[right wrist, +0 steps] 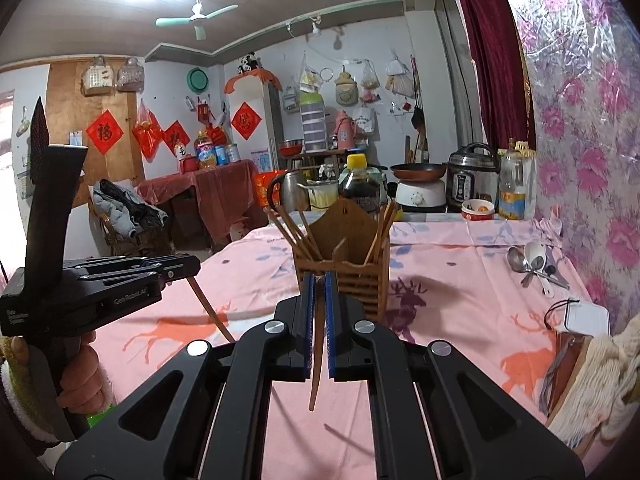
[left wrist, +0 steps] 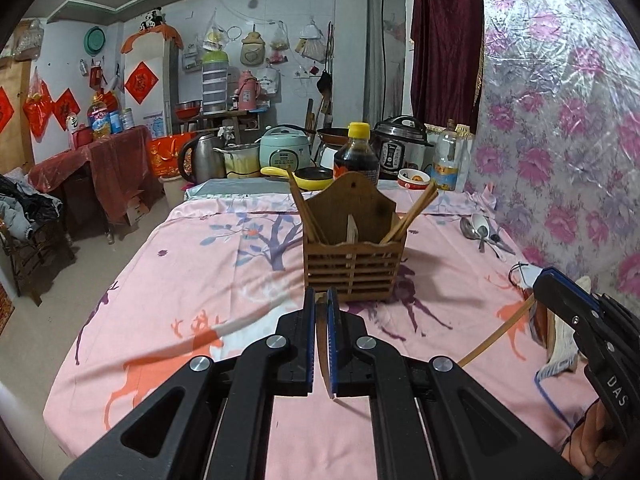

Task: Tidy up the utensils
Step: 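Lower the chopstick into the slatted holder with the right tool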

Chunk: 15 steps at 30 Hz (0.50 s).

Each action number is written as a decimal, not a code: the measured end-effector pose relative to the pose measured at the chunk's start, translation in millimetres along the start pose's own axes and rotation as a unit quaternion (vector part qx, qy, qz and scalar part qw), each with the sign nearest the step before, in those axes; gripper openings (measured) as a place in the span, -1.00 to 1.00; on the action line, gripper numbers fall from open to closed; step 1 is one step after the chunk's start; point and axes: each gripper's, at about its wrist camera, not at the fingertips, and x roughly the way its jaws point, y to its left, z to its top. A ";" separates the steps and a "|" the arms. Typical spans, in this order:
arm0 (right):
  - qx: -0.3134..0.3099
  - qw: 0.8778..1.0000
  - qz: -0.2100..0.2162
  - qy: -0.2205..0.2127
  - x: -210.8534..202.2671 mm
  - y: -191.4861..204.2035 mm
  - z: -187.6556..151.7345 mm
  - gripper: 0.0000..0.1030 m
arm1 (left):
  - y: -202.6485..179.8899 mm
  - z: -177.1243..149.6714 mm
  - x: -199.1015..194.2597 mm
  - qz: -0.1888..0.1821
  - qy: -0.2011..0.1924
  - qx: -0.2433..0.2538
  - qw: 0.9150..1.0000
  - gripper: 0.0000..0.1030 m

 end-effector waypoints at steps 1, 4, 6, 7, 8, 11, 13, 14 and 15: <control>0.001 1.000 0.000 0.001 2.3 -0.3 1.7 -0.88 | 0.2 2.1 1.8 -0.002 0.001 -0.001 1.000 -0.88; 0.005 1.000 0.000 0.009 10.7 -3.1 3.8 -0.88 | 1.3 10.8 9.4 -0.005 0.006 -0.002 1.000 -0.88; 0.006 1.000 0.001 0.014 17.9 -4.6 6.2 -0.88 | 2.5 18.1 16.0 -0.009 0.011 -0.004 1.000 -0.88; 0.008 1.000 0.001 0.016 23.0 -6.0 8.8 -0.88 | 3.1 21.3 19.1 -0.011 0.014 -0.004 1.000 -0.88; 0.010 1.000 0.001 0.018 27.1 -7.2 11.7 -0.88 | 4.0 26.5 23.0 -0.013 0.018 -0.005 1.000 -0.88; 0.017 1.000 0.005 0.015 36.8 -10.9 25.6 -0.88 | 4.5 48.6 33.0 -0.015 0.018 -0.006 1.000 -0.88; 0.018 1.000 0.008 0.005 42.4 -14.1 41.2 -0.88 | 3.2 68.7 35.9 -0.017 0.009 -0.004 1.000 -0.88; 0.018 1.000 0.009 -0.003 44.9 -15.7 51.0 -0.88 | 2.4 78.2 36.4 -0.017 0.003 -0.003 1.000 -0.88; 0.017 1.000 0.009 -0.007 46.3 -16.2 56.7 -0.88 | 1.2 91.7 36.9 -0.018 -0.005 -0.002 1.000 -0.88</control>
